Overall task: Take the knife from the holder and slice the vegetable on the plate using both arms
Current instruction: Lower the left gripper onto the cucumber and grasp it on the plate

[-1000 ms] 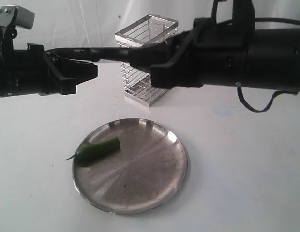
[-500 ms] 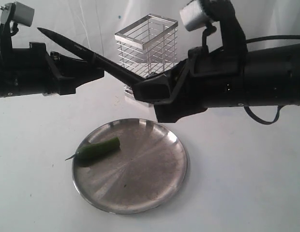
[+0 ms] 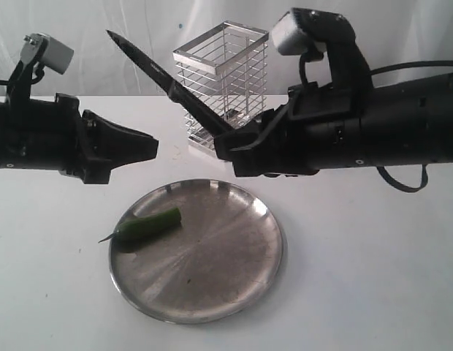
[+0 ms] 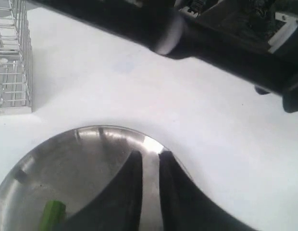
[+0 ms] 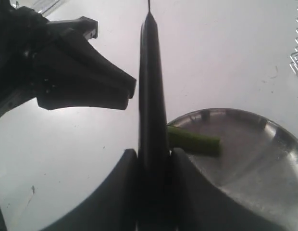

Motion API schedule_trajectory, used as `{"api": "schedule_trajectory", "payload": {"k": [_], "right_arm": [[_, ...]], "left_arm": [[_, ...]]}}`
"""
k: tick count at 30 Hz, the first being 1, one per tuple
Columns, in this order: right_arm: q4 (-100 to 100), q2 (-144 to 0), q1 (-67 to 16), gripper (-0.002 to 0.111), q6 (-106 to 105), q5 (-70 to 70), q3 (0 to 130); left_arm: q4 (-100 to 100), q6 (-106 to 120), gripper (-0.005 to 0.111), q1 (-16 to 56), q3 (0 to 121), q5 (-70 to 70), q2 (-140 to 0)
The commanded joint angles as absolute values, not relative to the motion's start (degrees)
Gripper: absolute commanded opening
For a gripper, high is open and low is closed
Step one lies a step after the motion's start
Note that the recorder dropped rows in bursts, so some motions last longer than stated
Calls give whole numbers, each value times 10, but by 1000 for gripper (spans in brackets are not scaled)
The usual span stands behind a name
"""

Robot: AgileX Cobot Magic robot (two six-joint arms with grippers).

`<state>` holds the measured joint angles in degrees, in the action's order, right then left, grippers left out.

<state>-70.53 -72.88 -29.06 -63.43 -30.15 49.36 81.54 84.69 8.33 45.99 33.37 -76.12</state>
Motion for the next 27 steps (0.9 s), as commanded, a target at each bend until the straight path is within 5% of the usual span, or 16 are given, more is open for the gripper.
{"api": "schedule_trajectory", "payload": {"k": [1, 5, 11, 27], "right_arm": [[-685, -708, -291, 0, -580, -287, 466], [-651, -692, -291, 0, -530, -262, 423], [-644, -683, -291, 0, -526, -286, 383], [-644, -683, -291, 0, -492, -254, 379]], "left_arm": [[779, 837, 20, 87, 464, 358, -760], [668, 832, 25, 87, 464, 383, -760], [608, 831, 67, 97, 448, 324, -765], [457, 772, 68, 196, 475, 94, -922]]}}
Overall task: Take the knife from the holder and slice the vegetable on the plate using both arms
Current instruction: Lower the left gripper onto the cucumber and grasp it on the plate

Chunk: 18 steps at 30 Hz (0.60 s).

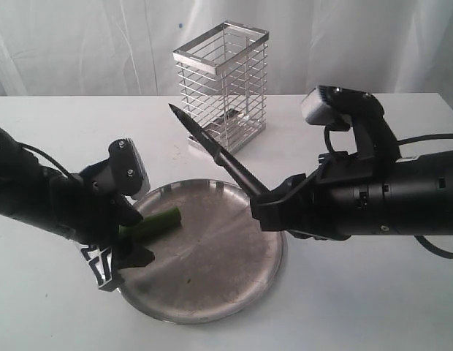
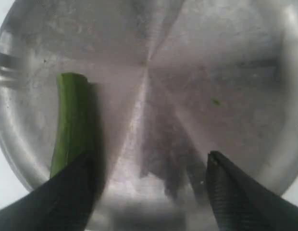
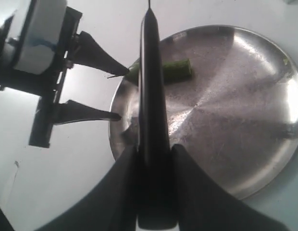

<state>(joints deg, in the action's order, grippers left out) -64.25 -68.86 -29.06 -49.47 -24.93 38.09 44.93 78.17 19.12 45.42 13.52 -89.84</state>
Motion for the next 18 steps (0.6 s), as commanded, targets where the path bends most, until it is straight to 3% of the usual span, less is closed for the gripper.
{"api": "schedule_trajectory", "payload": {"k": [1, 18], "right_arm": [[-644, -683, -291, 0, -492, -254, 379], [-643, -683, -291, 0, -503, -260, 379]], "left_arm": [[457, 772, 68, 196, 482, 87, -928], [426, 784, 68, 196, 548, 70, -1032]]}}
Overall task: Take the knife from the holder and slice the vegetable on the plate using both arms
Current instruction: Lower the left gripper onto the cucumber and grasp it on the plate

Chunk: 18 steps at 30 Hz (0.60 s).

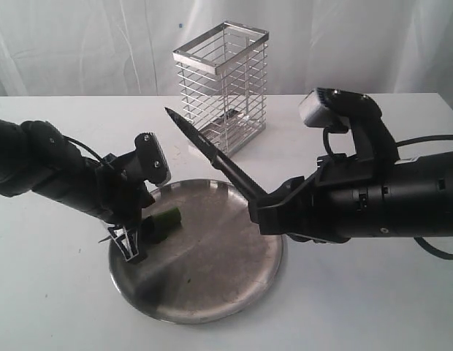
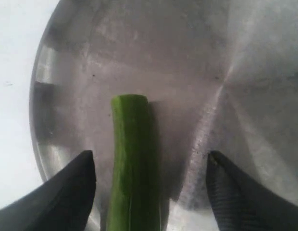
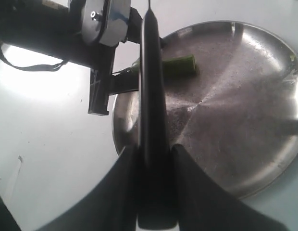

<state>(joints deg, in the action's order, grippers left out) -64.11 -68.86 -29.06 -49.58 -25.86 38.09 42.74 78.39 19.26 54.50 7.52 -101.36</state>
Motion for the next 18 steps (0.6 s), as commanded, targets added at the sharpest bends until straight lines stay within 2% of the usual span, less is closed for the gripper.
{"api": "schedule_trajectory", "payload": {"k": [1, 4, 6, 8, 14, 18], "right_arm": [[-643, -683, -291, 0, -503, -261, 379], [-643, -683, -291, 0, -507, -262, 379], [-643, -683, -291, 0, -508, -261, 379], [-644, -683, -291, 0, -508, -261, 379], [-644, -683, -291, 0, -509, -261, 379], [-604, -683, -291, 0, -507, -256, 378]], "left_arm": [[426, 784, 68, 196, 548, 66, -1037], [426, 784, 66, 196, 548, 52, -1048], [426, 781, 60, 196, 548, 51, -1053], [427, 779, 48, 196, 548, 54, -1055], [434, 706, 2, 196, 548, 72, -1039], [436, 630, 0, 196, 548, 106, -993]]}}
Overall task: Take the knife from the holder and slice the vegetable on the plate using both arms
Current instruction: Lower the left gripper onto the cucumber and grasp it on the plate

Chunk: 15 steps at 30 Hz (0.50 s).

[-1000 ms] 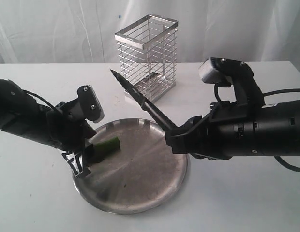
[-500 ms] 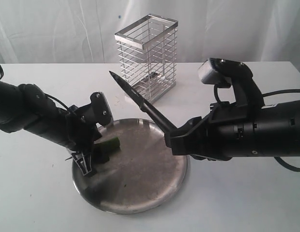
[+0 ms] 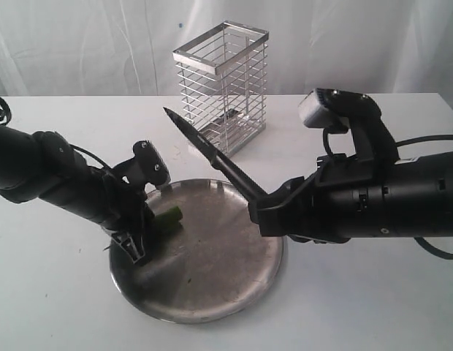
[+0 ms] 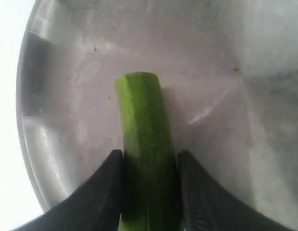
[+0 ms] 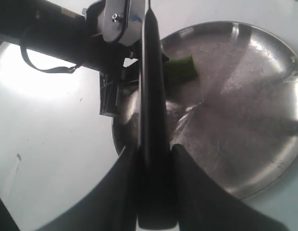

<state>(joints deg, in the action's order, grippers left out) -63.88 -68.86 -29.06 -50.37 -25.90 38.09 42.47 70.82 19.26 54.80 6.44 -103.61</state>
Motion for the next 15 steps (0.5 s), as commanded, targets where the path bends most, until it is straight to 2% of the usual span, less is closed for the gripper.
{"api": "schedule_trajectory", "payload": {"k": [1, 4, 6, 10, 15], "right_arm": [[-590, -683, -291, 0, -497, -256, 378], [-555, -683, -291, 0, -471, -261, 369], [-534, -683, -291, 0, -456, -261, 358], [-491, -683, -291, 0, -428, -256, 336], [-488, -683, -291, 0, -427, -270, 332]], "left_arm": [[436, 601, 0, 196, 548, 121, -978], [436, 540, 0, 196, 548, 165, -957], [436, 498, 4, 196, 545, 181, -956], [436, 421, 16, 214, 516, 156, -972], [465, 417, 20, 250, 503, 117, -1001]]}}
